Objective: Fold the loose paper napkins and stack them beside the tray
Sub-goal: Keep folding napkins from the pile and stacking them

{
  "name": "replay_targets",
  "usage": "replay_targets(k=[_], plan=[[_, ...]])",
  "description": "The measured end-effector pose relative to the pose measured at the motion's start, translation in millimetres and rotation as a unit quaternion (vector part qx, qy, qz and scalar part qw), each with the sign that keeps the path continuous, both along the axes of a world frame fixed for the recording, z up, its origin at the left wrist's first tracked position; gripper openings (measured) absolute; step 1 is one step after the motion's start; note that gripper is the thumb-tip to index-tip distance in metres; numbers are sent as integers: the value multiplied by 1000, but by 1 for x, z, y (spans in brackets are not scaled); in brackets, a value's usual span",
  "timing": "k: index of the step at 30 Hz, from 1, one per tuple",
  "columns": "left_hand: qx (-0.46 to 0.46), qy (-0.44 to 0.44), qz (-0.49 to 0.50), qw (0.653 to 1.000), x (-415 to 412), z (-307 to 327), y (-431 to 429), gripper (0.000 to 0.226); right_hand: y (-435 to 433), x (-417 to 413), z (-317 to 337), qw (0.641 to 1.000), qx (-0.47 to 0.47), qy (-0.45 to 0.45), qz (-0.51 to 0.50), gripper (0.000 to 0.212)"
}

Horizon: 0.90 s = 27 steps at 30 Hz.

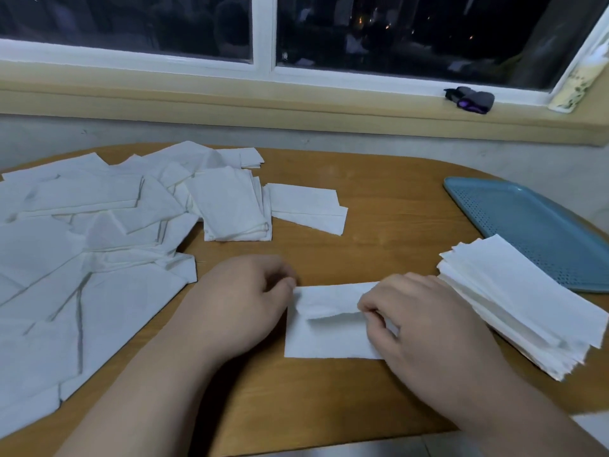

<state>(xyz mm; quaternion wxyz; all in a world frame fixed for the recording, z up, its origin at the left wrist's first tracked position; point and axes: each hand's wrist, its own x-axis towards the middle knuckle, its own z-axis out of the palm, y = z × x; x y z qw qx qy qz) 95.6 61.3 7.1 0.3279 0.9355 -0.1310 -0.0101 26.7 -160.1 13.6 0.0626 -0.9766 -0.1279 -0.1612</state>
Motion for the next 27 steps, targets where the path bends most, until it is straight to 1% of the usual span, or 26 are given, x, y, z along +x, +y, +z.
replay_targets(k=[4, 7, 9, 14, 17, 19, 21, 23, 24, 27], plan=[[26, -5, -13, 1000, -10, -2, -2, 13, 2, -5, -13, 999, -11, -20, 32, 14], [37, -21, -22, 999, -14, -5, -4, 13, 3, -6, -18, 998, -20, -22, 51, 20], [46, -32, -28, 998, -14, -8, -5, 15, 4, -8, -18, 998, -21, -14, 61, 24], [57, -41, -40, 997, -13, -10, -6, 21, 7, -5, -23, 995, -30, 18, 90, 22], [58, -41, -48, 996, -11, -12, -6, 24, 8, -4, -24, 994, -9, 43, 103, 23], [60, -44, -51, 996, -10, -13, -5, 26, 4, -4, -23, 992, 37, 65, 105, 23], [58, -44, -50, 996, -10, -14, -6, 27, -5, -3, -18, 989, 104, 74, 77, 21], [53, -39, -51, 997, -10, -14, -6, 28, -16, 2, -14, 986, 146, 72, 21, 18], [52, -38, -53, 997, -10, -14, -7, 29, -21, 5, -13, 986, 150, 77, -10, 18], [52, -36, -73, 995, -10, -16, -8, 36, -27, 12, -12, 984, 99, 123, -87, 38]])
